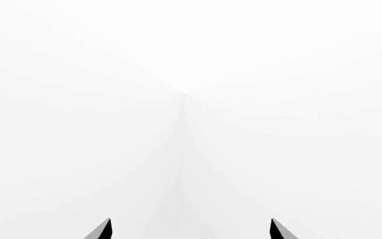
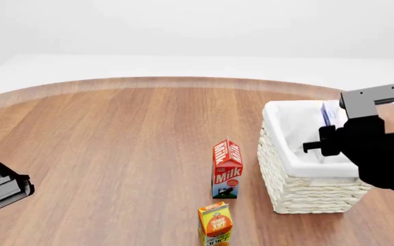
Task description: Pick up the cream cheese box and the butter, and put them in the basket.
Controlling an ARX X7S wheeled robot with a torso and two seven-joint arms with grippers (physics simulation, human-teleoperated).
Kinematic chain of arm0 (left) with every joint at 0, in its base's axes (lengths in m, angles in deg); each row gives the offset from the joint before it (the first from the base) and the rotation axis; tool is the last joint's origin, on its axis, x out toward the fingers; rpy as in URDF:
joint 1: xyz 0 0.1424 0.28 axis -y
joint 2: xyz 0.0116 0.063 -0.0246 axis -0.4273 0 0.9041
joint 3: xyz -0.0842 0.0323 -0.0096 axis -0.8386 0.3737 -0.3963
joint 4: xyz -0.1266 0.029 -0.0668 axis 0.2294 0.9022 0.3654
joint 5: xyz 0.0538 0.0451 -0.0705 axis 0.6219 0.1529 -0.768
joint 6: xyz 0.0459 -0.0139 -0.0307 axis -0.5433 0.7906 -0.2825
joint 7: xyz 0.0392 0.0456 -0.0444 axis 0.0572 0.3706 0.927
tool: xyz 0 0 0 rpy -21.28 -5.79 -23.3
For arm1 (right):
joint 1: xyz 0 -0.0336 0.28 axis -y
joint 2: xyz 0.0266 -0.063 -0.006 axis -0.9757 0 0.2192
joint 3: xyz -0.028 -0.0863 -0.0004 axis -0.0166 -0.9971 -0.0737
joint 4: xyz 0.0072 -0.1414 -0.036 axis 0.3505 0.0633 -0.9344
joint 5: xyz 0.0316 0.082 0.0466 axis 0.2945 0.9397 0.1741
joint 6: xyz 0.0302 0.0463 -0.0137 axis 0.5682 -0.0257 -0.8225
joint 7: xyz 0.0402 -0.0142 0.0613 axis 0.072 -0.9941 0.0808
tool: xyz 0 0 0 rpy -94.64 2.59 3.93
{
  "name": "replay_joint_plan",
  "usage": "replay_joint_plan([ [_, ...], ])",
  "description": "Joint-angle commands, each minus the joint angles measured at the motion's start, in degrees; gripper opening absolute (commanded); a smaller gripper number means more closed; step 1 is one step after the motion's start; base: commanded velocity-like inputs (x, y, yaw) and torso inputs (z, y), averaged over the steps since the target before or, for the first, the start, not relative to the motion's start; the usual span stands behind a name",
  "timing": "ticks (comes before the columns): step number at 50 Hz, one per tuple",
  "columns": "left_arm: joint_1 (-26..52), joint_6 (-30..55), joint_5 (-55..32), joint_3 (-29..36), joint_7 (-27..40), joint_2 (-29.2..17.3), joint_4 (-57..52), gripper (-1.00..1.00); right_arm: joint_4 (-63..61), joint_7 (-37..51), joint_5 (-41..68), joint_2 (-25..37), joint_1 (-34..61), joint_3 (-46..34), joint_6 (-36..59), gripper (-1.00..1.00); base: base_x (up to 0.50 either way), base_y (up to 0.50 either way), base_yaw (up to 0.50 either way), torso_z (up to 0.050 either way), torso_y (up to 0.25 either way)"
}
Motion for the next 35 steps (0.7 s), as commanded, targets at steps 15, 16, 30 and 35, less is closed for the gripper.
replay_joint_plan([
  [15,0.00,0.05,0.67,-1.00,-1.09,0.93,0.47,1.00,0.05,-0.99,-3.98,-0.82,0.45,1.38,0.46,1.00,0.00,0.00,0.00,0.000,0.000],
  [16,0.00,0.10,0.68,-1.00,-1.06,0.93,0.41,1.00,0.00,-0.96,-3.94,-0.80,0.47,1.41,0.48,1.00,0.00,0.00,0.00,0.000,0.000],
  [30,-0.06,-0.20,0.68,-0.83,-0.91,0.84,0.65,1.00,-1.96,-0.36,-3.66,-0.12,0.94,1.67,1.10,1.00,0.00,0.00,0.00,0.000,0.000],
  [35,0.02,-0.23,0.61,-0.77,-0.88,0.78,0.75,1.00,-4.44,0.61,-3.06,1.03,1.31,2.05,1.64,1.00,0.00,0.00,0.00,0.000,0.000],
])
